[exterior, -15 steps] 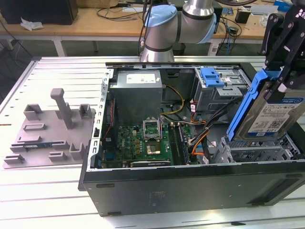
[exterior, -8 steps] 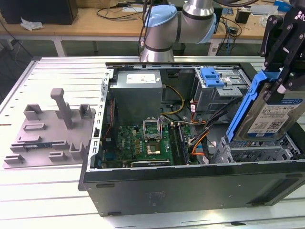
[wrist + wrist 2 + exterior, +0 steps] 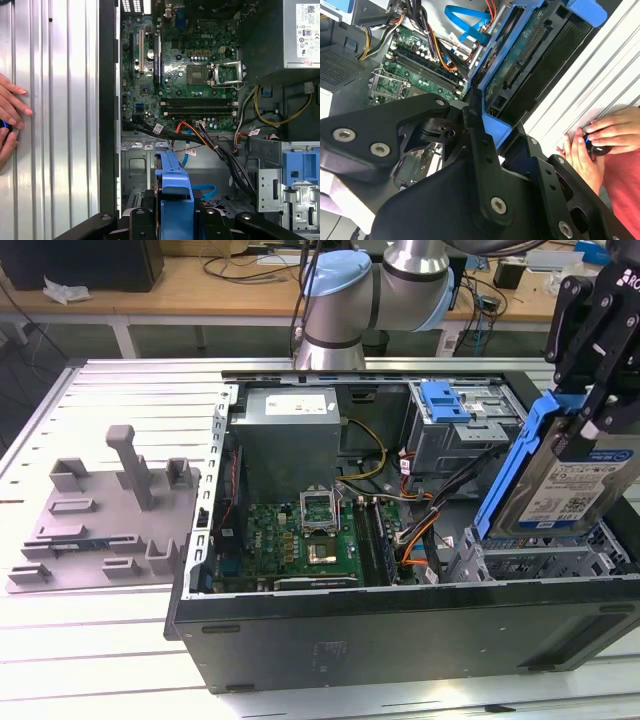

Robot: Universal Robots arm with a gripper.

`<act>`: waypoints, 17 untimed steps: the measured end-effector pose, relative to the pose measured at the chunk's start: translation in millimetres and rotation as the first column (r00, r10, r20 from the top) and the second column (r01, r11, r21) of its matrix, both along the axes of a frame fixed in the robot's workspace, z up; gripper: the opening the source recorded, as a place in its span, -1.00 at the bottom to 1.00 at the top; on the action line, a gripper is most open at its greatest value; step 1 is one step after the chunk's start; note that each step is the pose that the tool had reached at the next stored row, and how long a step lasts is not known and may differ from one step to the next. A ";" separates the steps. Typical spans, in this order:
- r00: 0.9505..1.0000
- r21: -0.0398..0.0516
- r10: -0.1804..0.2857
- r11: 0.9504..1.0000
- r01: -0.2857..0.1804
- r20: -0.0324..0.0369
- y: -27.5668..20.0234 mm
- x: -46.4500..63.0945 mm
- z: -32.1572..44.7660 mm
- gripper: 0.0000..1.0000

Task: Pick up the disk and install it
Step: 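Insert the disk into the insertion slot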

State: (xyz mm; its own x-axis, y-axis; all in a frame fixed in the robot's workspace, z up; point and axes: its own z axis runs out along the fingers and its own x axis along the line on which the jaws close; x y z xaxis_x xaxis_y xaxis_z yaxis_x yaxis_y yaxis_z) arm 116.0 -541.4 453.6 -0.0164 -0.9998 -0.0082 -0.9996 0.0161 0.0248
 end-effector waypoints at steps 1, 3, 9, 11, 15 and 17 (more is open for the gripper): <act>1.000 0.000 0.000 1.000 0.000 0.000 0.0 0.0 -0.3 -0.26; 1.000 0.000 0.001 1.000 -0.001 0.000 0.0 0.0 -1.3 -0.26; 1.000 0.000 0.006 1.000 -0.006 0.000 -0.2 0.0 -3.9 -0.26; 1.000 0.000 0.008 1.000 -0.008 0.000 -0.4 0.0 -4.6 -0.26; 1.000 0.000 0.011 1.000 -0.011 0.000 -0.7 0.0 -6.1 -0.26; 1.000 0.000 0.013 1.000 -0.013 0.000 -0.9 0.0 -6.8 -0.26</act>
